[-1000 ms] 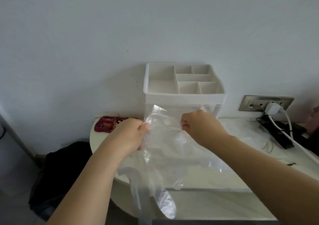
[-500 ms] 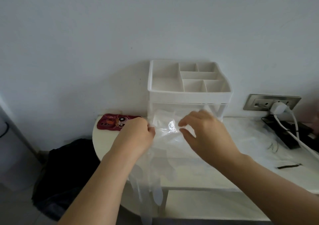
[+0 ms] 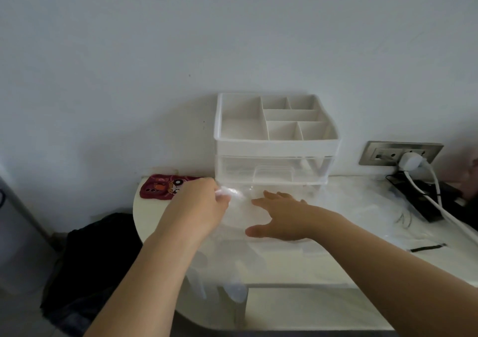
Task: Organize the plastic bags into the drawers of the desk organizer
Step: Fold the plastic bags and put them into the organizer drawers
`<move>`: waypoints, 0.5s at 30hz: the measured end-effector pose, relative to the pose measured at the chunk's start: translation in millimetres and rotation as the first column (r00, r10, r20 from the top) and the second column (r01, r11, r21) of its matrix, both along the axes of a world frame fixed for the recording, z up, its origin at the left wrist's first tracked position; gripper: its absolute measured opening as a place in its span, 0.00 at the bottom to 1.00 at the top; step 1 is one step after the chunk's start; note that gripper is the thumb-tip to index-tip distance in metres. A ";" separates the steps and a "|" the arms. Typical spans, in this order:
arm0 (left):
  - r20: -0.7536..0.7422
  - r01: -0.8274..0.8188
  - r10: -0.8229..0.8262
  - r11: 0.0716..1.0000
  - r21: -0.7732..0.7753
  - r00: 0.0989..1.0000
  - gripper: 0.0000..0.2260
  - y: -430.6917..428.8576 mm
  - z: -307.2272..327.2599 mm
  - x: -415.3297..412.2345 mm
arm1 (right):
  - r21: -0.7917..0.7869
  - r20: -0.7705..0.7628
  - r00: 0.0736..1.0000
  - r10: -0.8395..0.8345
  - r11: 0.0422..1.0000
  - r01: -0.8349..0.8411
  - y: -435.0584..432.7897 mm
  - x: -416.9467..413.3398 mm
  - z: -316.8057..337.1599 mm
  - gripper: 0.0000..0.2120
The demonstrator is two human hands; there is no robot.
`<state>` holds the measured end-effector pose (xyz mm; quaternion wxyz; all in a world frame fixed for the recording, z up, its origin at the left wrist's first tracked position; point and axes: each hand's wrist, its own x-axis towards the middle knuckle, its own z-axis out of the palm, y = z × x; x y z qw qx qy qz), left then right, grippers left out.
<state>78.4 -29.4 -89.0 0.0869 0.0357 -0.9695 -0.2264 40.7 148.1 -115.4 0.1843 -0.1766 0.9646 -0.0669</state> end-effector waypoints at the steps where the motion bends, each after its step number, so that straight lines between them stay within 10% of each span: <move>1: -0.047 -0.021 0.021 1.000 0.004 0.999 0.13 -3.3 3.9 0.7 | -0.007 0.006 1.000 0.019 1.000 -0.019 0.9 -1.0 -0.9 0.37; 15: 0.232 0.347 -0.321 0.935 -0.080 0.918 0.19 34.9 0.1 12.2 | -0.044 -0.111 0.993 0.051 0.997 -0.056 16.7 9.3 37.9 0.16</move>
